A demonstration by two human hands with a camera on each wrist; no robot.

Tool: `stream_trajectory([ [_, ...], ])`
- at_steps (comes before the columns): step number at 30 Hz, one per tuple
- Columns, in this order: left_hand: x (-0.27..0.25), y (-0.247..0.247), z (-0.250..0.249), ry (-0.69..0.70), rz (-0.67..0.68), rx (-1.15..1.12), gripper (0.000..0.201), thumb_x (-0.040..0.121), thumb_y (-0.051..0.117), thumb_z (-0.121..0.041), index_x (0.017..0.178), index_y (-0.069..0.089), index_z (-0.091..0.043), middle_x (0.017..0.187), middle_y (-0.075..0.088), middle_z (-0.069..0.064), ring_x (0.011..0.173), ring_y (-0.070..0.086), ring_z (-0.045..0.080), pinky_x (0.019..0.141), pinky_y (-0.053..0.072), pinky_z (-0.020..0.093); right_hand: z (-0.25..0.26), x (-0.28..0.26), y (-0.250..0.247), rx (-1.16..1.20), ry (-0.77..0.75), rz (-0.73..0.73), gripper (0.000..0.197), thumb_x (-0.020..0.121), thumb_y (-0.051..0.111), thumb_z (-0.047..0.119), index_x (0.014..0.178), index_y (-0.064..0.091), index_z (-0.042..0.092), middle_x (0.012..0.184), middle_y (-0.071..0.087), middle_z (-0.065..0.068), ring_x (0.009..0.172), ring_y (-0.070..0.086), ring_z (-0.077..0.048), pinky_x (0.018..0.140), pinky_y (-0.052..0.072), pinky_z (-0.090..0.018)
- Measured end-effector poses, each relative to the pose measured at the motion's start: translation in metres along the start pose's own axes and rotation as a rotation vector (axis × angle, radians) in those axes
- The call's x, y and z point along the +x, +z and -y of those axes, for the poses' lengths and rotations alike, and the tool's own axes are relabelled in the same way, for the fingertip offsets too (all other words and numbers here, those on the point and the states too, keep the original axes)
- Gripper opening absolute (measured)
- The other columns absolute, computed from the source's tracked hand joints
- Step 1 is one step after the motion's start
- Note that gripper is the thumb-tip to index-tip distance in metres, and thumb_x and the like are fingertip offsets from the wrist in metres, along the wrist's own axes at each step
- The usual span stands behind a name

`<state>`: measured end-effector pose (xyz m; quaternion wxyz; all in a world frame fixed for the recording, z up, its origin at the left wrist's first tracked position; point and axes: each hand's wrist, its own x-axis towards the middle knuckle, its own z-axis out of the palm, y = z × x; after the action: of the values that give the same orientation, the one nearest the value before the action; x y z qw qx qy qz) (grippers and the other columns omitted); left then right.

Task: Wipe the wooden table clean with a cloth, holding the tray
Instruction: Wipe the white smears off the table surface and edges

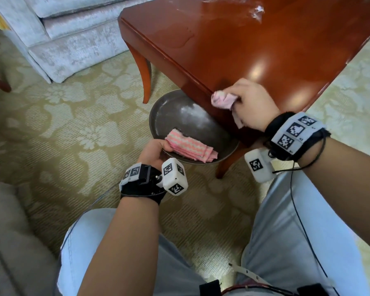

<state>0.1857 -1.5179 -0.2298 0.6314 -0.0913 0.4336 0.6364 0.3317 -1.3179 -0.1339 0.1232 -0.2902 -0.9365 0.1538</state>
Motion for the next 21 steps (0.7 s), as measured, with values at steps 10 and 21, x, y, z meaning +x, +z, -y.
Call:
stream_trajectory([
  [10, -0.002, 0.001, 0.006, 0.014, 0.013, -0.012, 0.051, 0.086, 0.023, 0.004, 0.060, 0.067, 0.002, 0.066, 0.068, 0.013, 0.055, 0.069, 0.024, 0.048, 0.054, 0.023, -0.034, -0.029, -0.009, 0.063, 0.263, -0.113, 0.031, 0.082, 0.060, 0.006, 0.108, 0.071, 0.019, 0.098, 0.056, -0.006, 0.090, 0.053, -0.021, 0.077, 0.033, -0.020],
  [21, -0.008, 0.005, 0.005, 0.027, -0.024, -0.003, 0.040, 0.085, 0.023, 0.006, 0.063, 0.055, -0.001, 0.058, 0.062, 0.010, 0.048, 0.064, 0.022, 0.045, 0.051, 0.021, -0.015, -0.023, 0.013, -0.169, 0.214, 0.051, 0.023, 0.078, 0.065, 0.006, 0.094, 0.071, 0.021, 0.097, 0.065, -0.007, 0.092, 0.060, -0.029, 0.081, 0.052, -0.037],
])
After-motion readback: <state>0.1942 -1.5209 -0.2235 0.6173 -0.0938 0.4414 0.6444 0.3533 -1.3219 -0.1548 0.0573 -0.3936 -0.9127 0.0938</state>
